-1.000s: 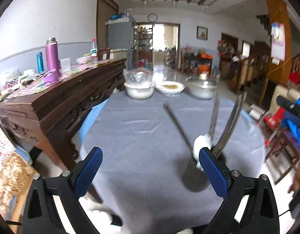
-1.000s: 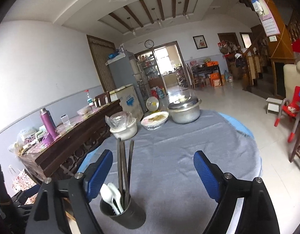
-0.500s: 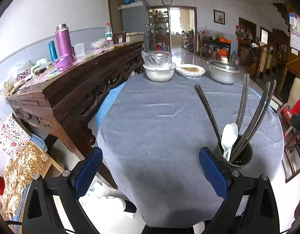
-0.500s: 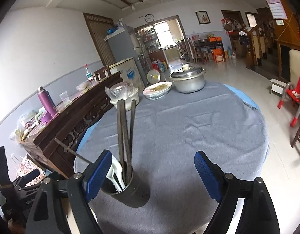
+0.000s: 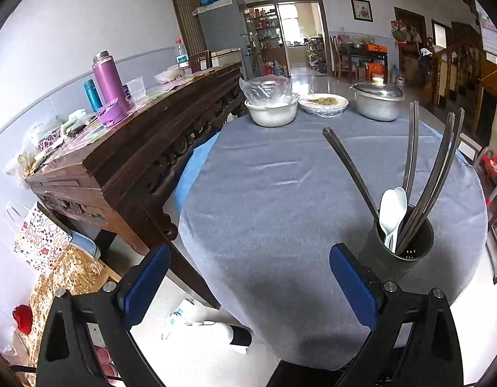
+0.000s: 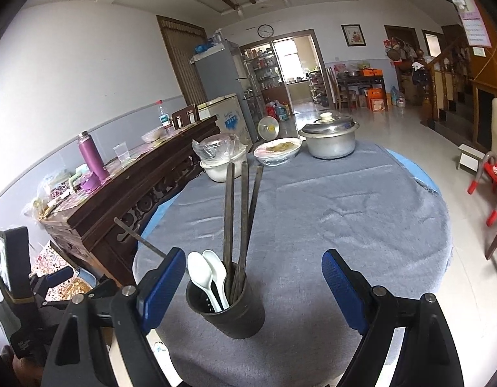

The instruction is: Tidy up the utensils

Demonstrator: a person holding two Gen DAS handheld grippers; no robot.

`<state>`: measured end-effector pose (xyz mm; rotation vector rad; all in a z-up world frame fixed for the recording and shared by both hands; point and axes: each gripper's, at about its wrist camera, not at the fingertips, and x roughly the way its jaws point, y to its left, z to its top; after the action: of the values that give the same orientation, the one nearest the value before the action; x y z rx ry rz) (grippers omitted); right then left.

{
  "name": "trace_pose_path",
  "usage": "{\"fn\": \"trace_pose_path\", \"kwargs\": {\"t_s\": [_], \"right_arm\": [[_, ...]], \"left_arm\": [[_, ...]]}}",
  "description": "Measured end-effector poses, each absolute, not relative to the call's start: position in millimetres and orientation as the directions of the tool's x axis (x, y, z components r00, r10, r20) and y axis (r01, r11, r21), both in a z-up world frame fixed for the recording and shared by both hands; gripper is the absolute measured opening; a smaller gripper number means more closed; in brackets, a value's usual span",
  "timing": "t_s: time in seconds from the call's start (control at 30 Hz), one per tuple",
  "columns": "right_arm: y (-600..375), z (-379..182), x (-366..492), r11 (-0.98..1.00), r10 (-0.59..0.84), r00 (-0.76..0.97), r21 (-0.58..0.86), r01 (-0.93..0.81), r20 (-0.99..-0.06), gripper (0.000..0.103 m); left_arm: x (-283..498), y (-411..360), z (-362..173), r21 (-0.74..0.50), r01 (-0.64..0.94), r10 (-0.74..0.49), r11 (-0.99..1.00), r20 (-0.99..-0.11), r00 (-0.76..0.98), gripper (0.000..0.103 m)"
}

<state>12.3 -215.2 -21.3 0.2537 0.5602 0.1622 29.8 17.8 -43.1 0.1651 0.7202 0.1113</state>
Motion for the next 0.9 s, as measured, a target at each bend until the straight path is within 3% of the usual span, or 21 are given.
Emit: {"fn": "trace_pose_path", "kwargs": {"t_s": [0.9], "right_arm": [[-194,-26,19,0.965,0.231,0.806,0.232,-0.119,-0.545,0.088]], "left_arm": [[44,21,-47,0.172,-0.041,0.149,0.984,-0.686,0.712,0.099]]}}
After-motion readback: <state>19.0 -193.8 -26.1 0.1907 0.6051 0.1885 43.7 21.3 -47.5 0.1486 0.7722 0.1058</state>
